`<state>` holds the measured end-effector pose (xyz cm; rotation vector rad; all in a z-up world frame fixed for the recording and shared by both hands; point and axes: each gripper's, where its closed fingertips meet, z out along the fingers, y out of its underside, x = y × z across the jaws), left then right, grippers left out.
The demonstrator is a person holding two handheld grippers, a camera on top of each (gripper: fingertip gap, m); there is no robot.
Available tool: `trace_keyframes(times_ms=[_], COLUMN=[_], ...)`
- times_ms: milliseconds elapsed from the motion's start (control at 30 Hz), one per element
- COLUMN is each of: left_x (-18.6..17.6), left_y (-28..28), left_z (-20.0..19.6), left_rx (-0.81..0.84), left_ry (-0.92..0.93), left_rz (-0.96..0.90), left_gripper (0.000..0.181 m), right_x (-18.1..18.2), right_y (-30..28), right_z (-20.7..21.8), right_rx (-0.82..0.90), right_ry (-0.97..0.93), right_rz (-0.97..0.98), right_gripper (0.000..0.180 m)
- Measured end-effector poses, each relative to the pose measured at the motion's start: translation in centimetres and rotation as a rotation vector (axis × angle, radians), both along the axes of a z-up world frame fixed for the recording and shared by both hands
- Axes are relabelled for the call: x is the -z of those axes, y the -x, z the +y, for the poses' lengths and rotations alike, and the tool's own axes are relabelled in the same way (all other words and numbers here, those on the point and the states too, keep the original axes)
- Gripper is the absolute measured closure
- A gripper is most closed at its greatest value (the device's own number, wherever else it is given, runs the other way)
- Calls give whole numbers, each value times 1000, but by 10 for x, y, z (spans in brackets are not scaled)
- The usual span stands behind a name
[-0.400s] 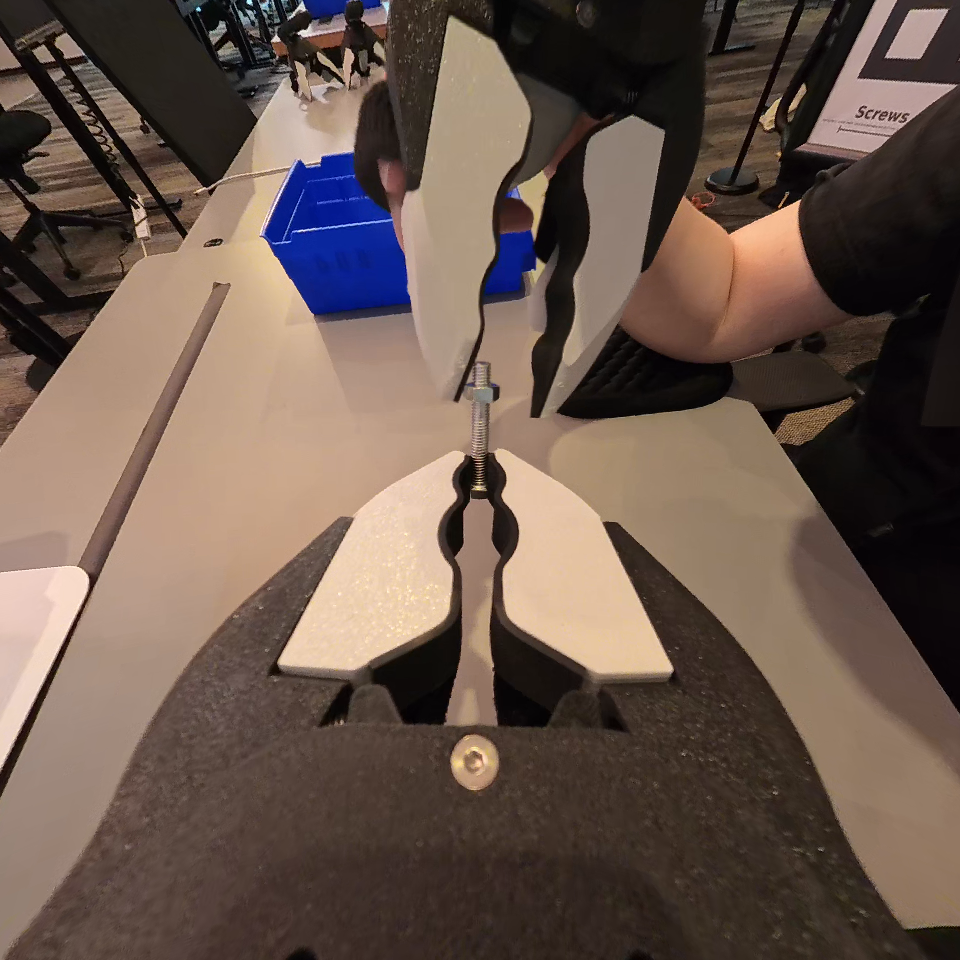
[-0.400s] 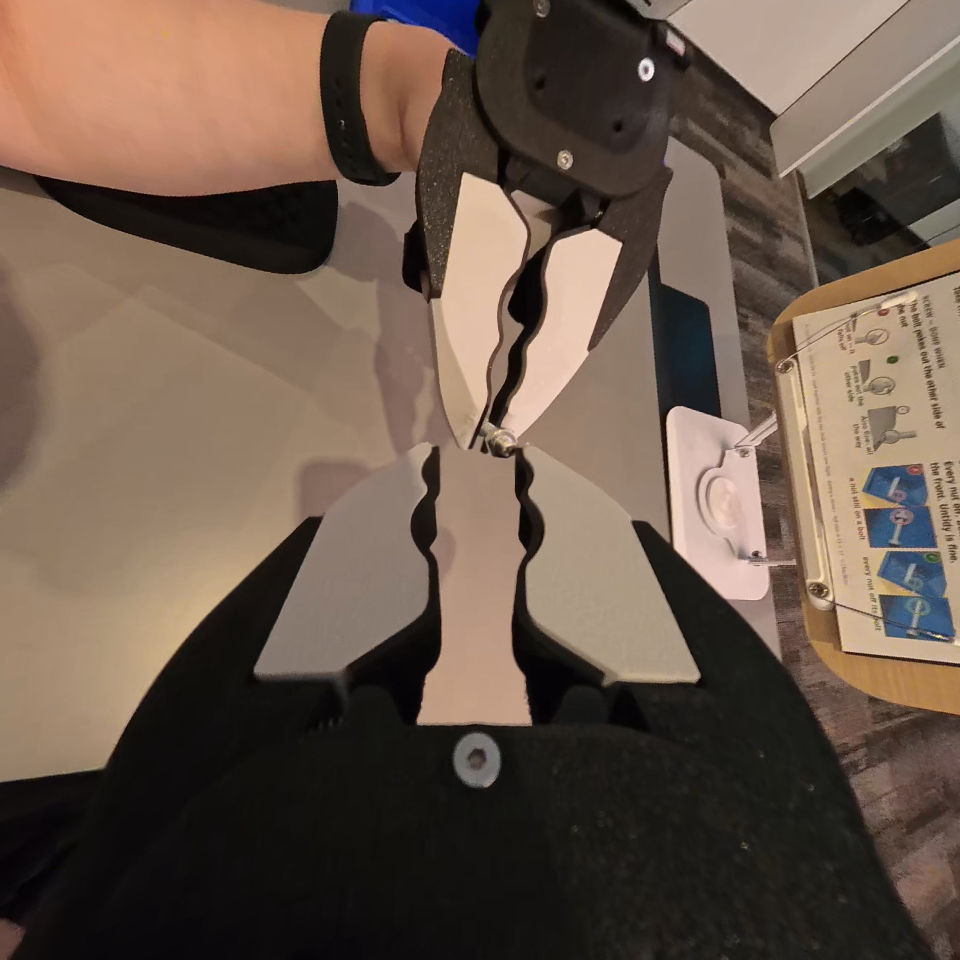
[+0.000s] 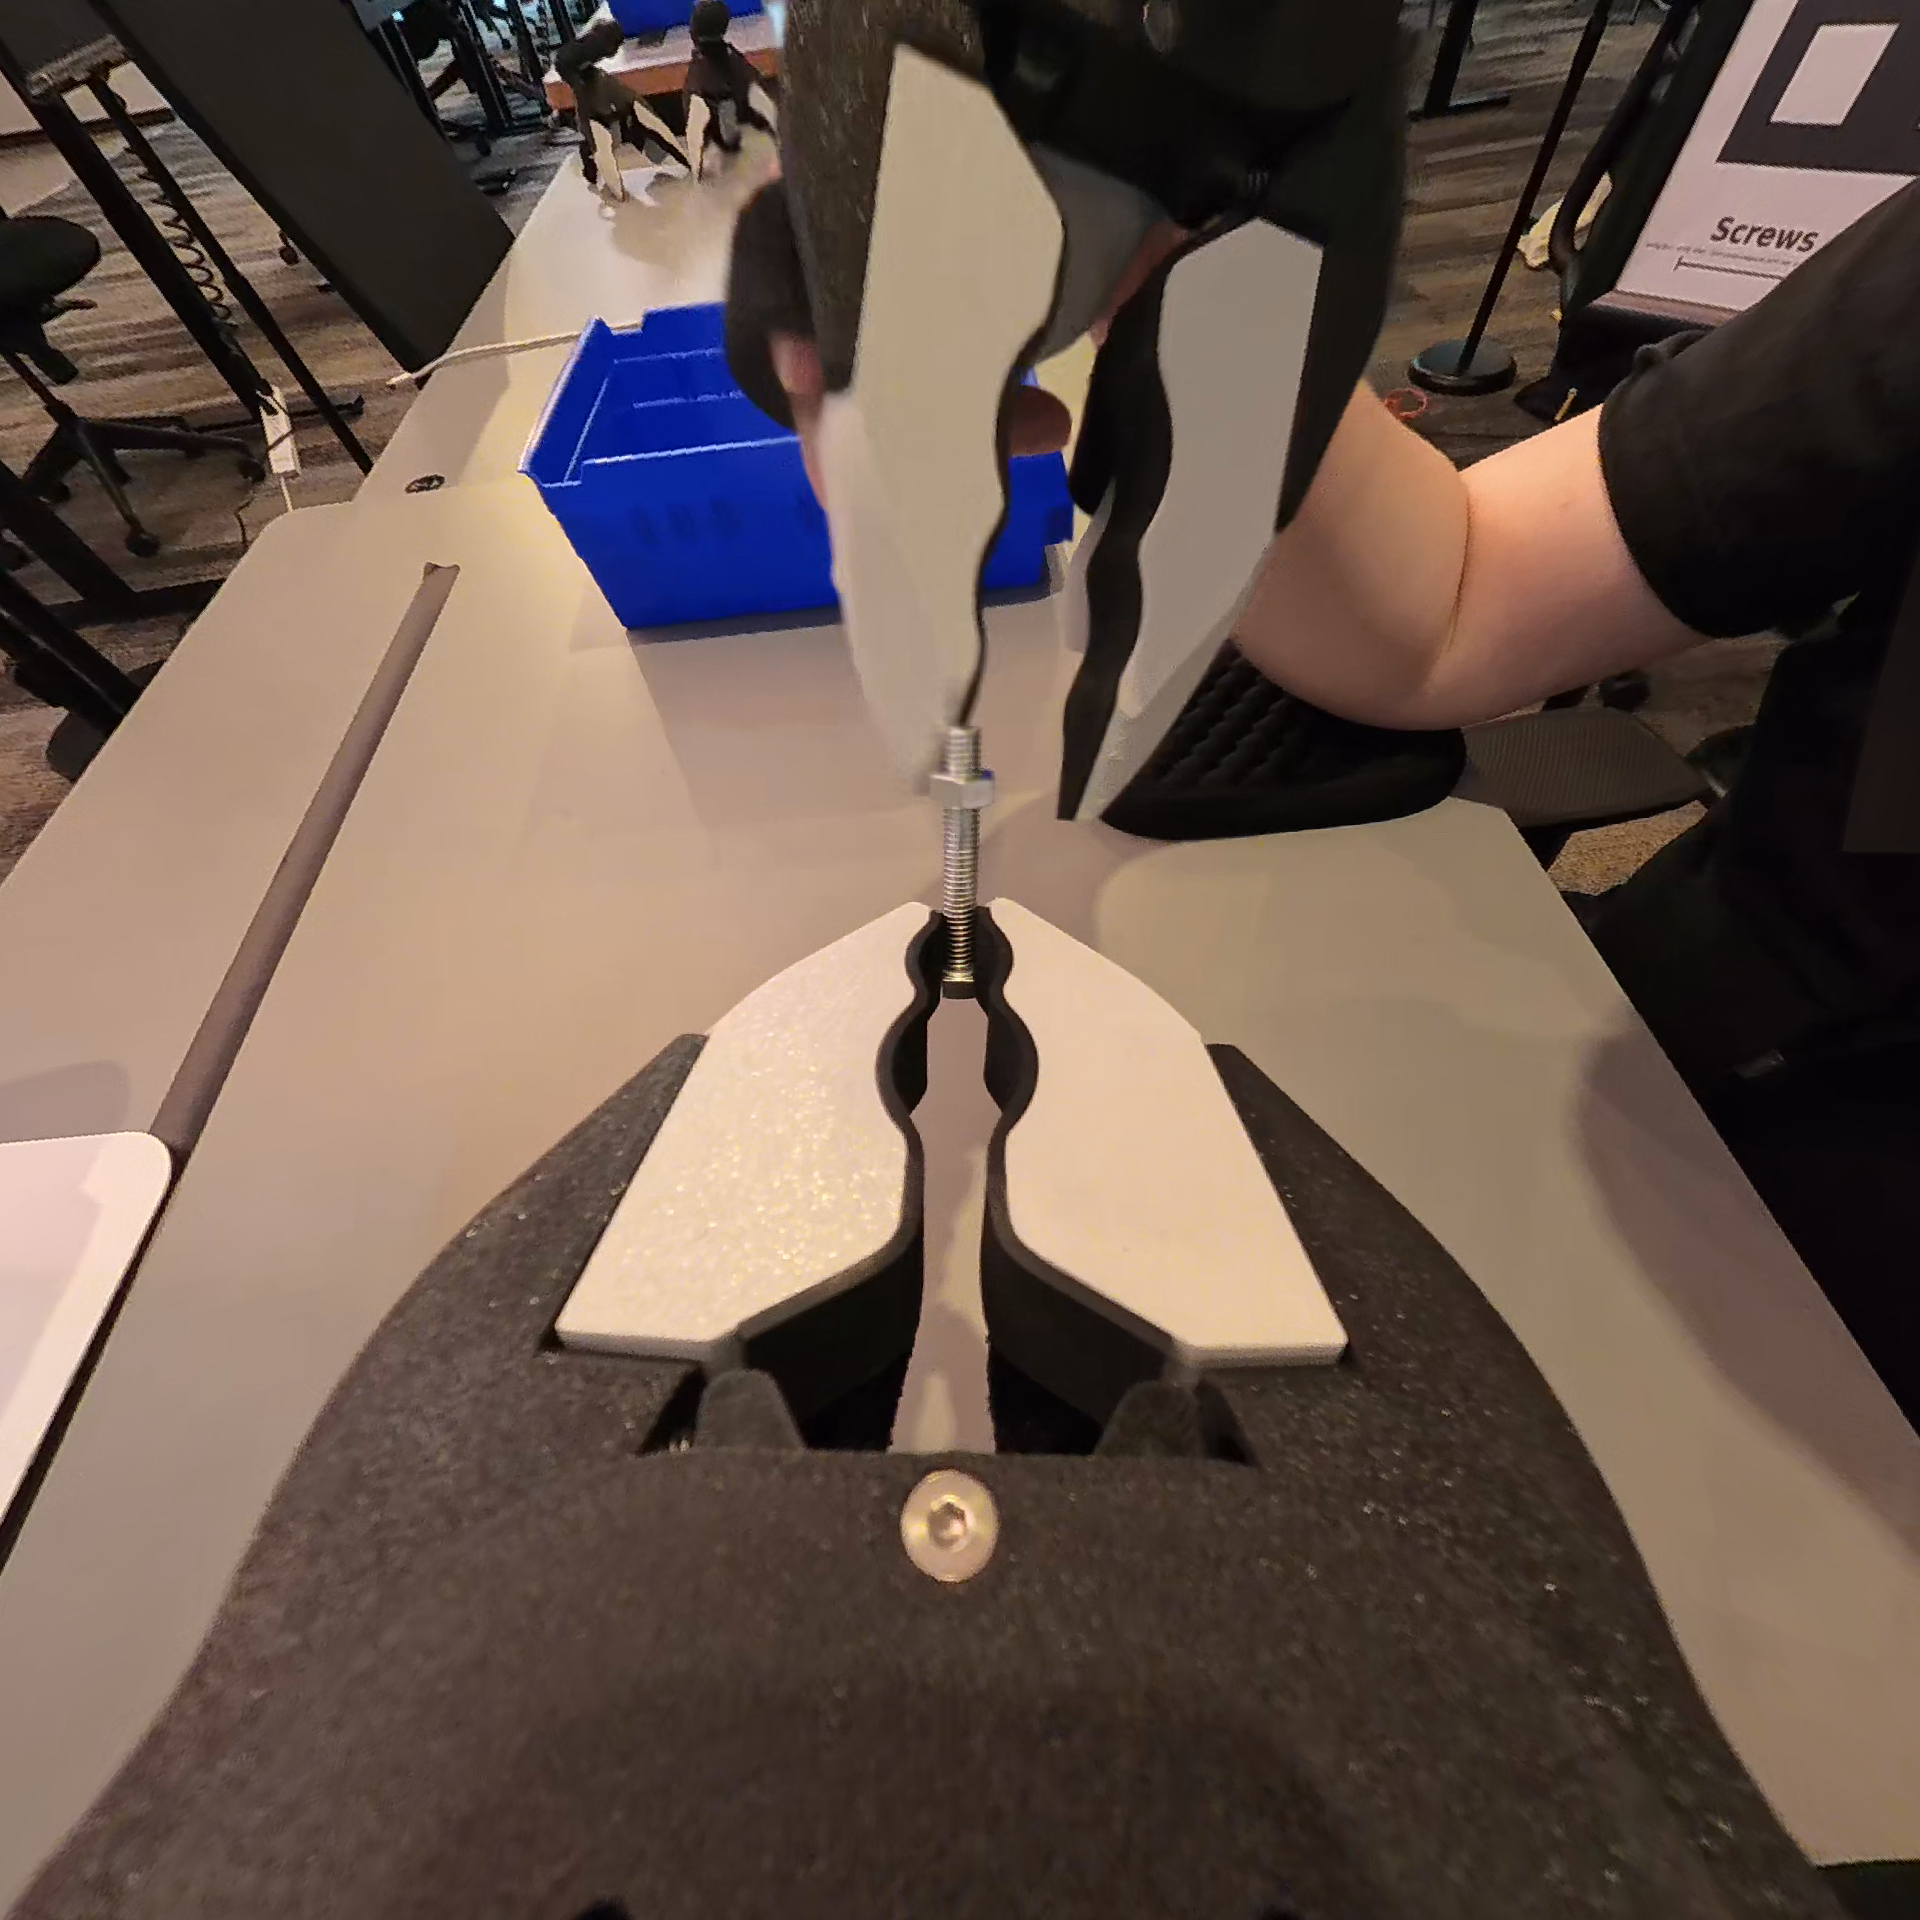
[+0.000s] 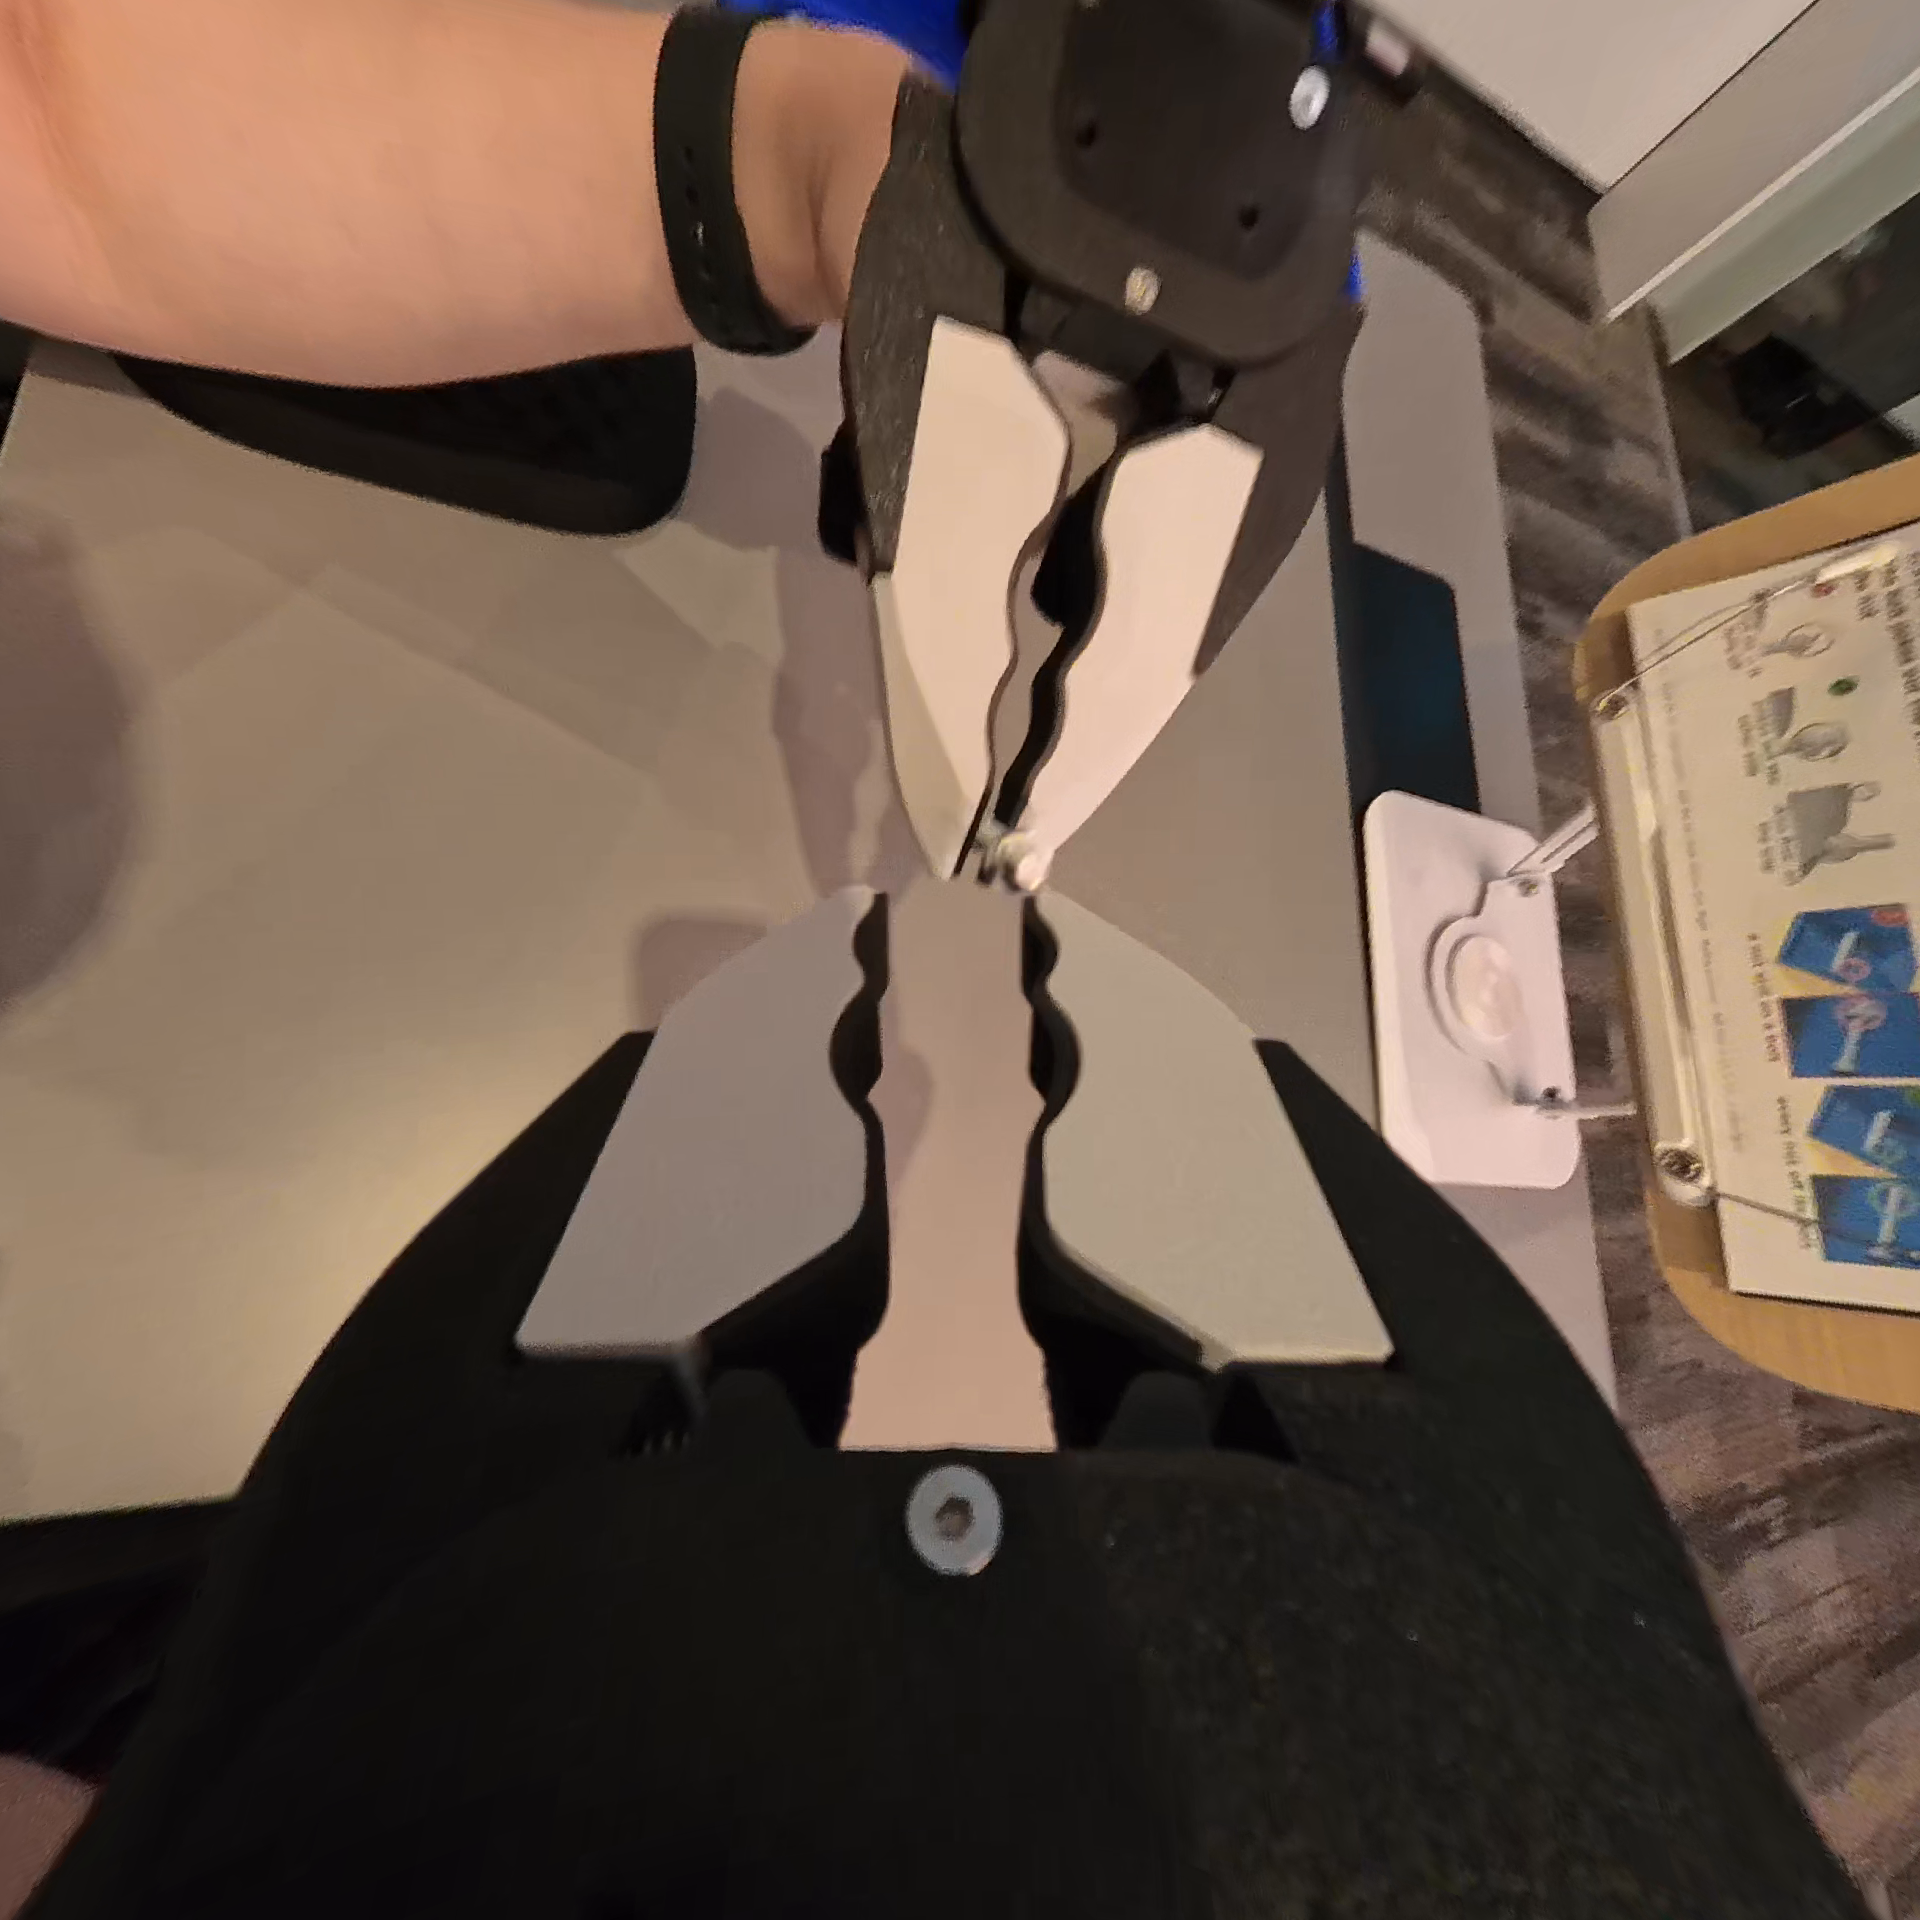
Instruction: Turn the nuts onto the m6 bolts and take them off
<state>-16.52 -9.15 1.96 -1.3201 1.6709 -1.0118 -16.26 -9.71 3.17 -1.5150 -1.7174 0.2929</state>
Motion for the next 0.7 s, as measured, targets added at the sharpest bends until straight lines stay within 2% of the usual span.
trace_keyframes(times_ms=[33, 100, 200, 300, 400, 567, 633, 700], left_x=[-1, -3, -1, 0, -1, 0, 0, -1], left_y=[1, 1, 0, 0, 1, 0, 0, 1], left_z=[0, -1, -1, -2, 0, -1, 0, 2], left_rx=[0, 5, 6, 7, 1, 5, 2, -8], left_ry=[5, 13, 5, 0, 11, 6, 1, -3], left_rz=[-7, -15, -3, 4, -7, -2, -1, -4], left_gripper=[176, 176, 176, 176, 176, 176, 176, 176], right_x=[3, 1, -9, -4, 4, -11, -7, 0], right_y=[-3, -3, 6, 5, -3, 6, 7, 0], right_z=[-2, 1, 4, -1, -3, 3, -1, 0], right_rx=[-3, 3, 1, -13, -5, 3, -16, 2], right_ry=[19, 3, -43, -23, 30, -45, -28, 3], right_rz=[-17, -7, 51, 24, -24, 56, 39, -5], right_gripper=[161, 161, 151, 151, 165, 150, 149, 156])
